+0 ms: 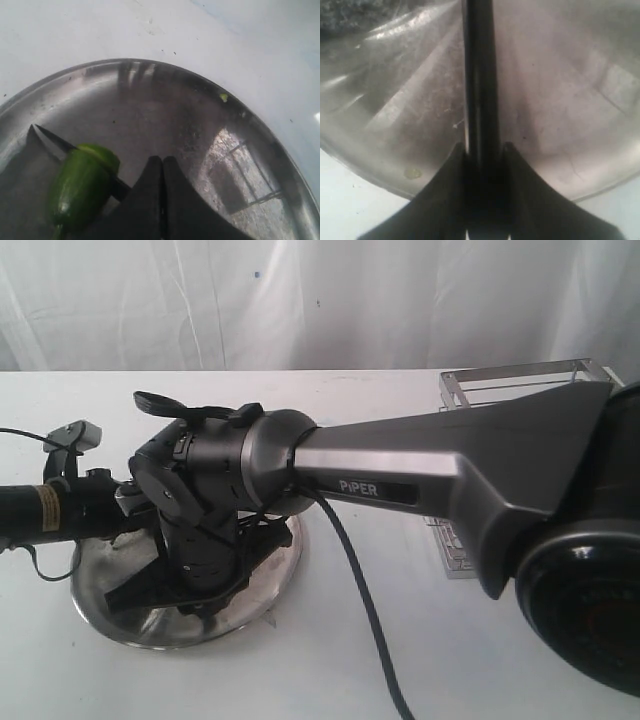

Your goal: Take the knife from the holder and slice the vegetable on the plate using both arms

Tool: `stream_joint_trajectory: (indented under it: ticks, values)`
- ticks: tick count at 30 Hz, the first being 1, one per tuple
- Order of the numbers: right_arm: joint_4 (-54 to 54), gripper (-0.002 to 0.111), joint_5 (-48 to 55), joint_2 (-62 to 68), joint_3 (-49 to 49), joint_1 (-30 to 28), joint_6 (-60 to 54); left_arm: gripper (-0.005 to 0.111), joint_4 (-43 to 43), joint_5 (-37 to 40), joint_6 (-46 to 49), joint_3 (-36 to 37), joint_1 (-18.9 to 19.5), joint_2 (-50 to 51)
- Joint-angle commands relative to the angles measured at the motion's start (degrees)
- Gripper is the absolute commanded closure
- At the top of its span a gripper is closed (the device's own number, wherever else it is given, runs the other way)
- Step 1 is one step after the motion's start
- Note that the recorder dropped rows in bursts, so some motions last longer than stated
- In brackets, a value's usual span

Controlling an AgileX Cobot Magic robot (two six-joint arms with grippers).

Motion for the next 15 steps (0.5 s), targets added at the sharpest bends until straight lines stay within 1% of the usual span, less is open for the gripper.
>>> stream_joint_trajectory:
  ticks: [1,5,10,15]
  values:
    - [-0.2,0.108,0.75,-0.26,-0.32,-0.25,-0.35,0.107,-1.91,2.02,-2.9,0.3,-0.23,0.35]
    - [-0.2,0.108,0.75,-0.26,-0.32,-0.25,-0.35,0.107,-1.7,4.7,-2.9,0.3,-0.46,0.35]
    - [-0.2,0.108,0.75,-0.26,-0.32,-0.25,-0.35,0.107,1.22,7.9,-3.13,0.3,-0.46,0.35]
    - [-0.92,0.108,0.71,-0.26,-0.32,-0.25,-0.35,0.107,4.88,13.77,-8.05,0.41,-0.46,0.35]
